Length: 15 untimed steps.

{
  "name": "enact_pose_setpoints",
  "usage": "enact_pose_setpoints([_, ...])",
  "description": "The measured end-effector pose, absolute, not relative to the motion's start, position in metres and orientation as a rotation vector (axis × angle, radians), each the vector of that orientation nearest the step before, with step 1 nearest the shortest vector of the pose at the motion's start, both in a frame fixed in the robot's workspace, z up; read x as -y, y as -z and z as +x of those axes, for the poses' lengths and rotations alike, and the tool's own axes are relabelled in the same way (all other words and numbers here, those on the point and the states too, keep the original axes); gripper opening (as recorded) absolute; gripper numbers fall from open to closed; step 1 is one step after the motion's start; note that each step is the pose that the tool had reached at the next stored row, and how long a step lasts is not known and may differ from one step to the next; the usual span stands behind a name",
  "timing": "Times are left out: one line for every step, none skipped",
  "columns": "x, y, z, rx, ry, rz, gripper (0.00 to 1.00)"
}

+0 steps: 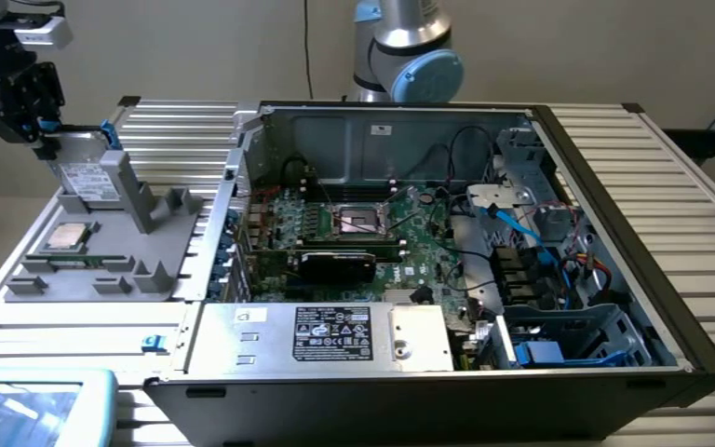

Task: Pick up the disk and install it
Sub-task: 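Pick up the disk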

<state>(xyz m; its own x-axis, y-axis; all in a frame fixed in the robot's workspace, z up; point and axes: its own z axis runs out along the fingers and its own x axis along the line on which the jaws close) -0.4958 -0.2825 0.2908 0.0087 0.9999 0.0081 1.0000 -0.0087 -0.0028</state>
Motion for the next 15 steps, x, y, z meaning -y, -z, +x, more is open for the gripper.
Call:
enact_pose_setpoints([0.2825,-0.2907,-0.4958,2.206,0.006,-2.226,0.47])
enact_pose_setpoints([0.2825,-0.2907,-0.4958,2.206,0.006,-2.226,0.47])
enact_pose_setpoints([0.2825,-0.2906,-0.4958,2.206,0.006,-2.226,0.47])
enact_pose_setpoints([0.2825,-0.2903,-0.4958,2.206,0.006,-2.226,0.47])
enact_pose_setpoints([0.2825,-0.2902,-0.4958,2.206,0.006,-2.226,0.47])
enact_pose_setpoints([0.2825,-0.2901,-0.4957,2.206,0.006,-2.226,0.47])
enact_pose_setpoints([0.2825,-0.2899,-0.4956,2.206,0.006,-2.226,0.47])
enact_pose_setpoints([0.2825,-0.2899,-0.4955,2.206,0.006,-2.226,0.47])
enact_pose_setpoints([0.2825,-0.2899,-0.4955,2.206,0.006,-2.226,0.47])
enact_pose_setpoints([0.2825,-0.2899,-0.4955,2.206,0.006,-2.226,0.47])
enact_pose_setpoints([0.2825,-0.2899,-0.4954,2.206,0.006,-2.226,0.47])
enact_pose_setpoints([0.2825,-0.2898,-0.4954,2.206,0.006,-2.226,0.47])
enact_pose_setpoints([0.2825,-0.2897,-0.4953,2.206,0.006,-2.226,0.47])
enact_pose_setpoints([0.2825,-0.2896,-0.4952,2.206,0.006,-2.226,0.47])
enact_pose_setpoints([0.2825,-0.2896,-0.4951,2.205,0.006,-2.227,0.47])
